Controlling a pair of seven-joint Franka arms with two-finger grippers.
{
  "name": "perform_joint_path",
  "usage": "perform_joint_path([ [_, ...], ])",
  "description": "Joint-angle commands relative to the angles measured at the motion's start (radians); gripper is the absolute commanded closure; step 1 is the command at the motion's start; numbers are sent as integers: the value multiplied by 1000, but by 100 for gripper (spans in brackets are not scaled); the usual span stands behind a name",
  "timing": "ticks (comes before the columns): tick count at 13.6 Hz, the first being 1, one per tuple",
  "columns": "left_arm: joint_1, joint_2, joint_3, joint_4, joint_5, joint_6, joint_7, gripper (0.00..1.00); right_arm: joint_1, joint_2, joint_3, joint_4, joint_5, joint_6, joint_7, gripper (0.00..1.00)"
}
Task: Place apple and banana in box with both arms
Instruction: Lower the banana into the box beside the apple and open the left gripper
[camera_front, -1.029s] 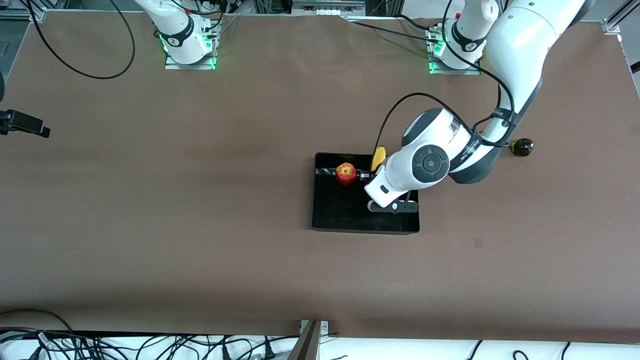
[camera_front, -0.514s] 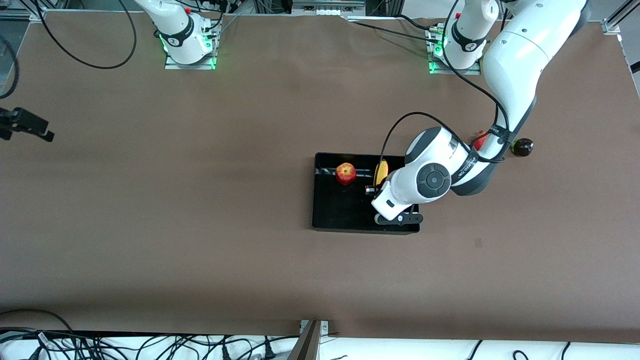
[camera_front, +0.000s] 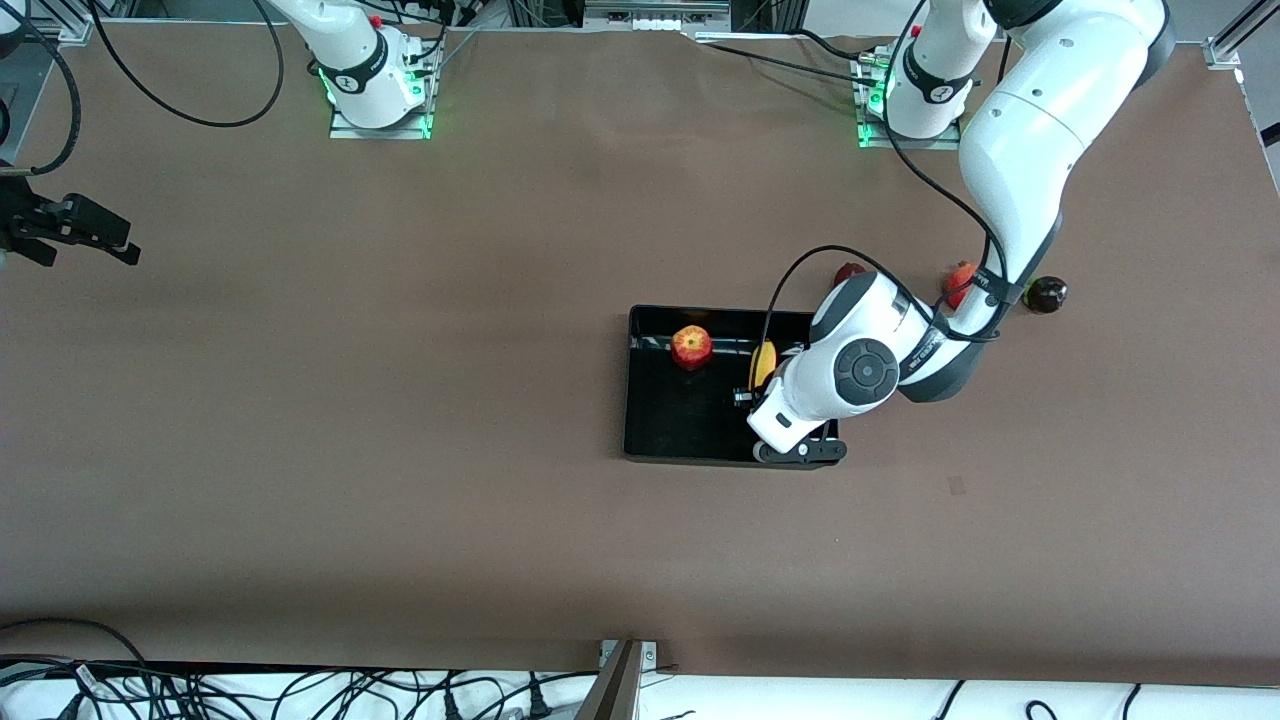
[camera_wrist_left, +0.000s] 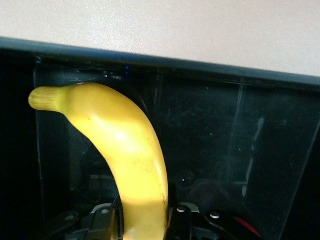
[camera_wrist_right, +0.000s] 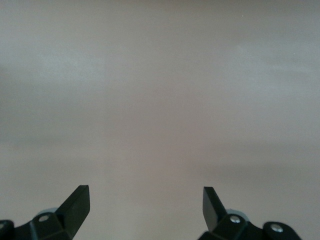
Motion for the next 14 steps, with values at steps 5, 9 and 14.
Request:
perform_joint_path([
  [5,-18,37,34,-1,46,54,-2,89,-7,-8,-1,-10,15,6,-20,0],
  [9,-16,43,38,-2,44,66,-22,51,-7,-8,-1,-10,13,6,-20,0],
  [14,-15,16,48,4,43,26,-79,19,-7,-7,1,-10,15,6,-18,0],
])
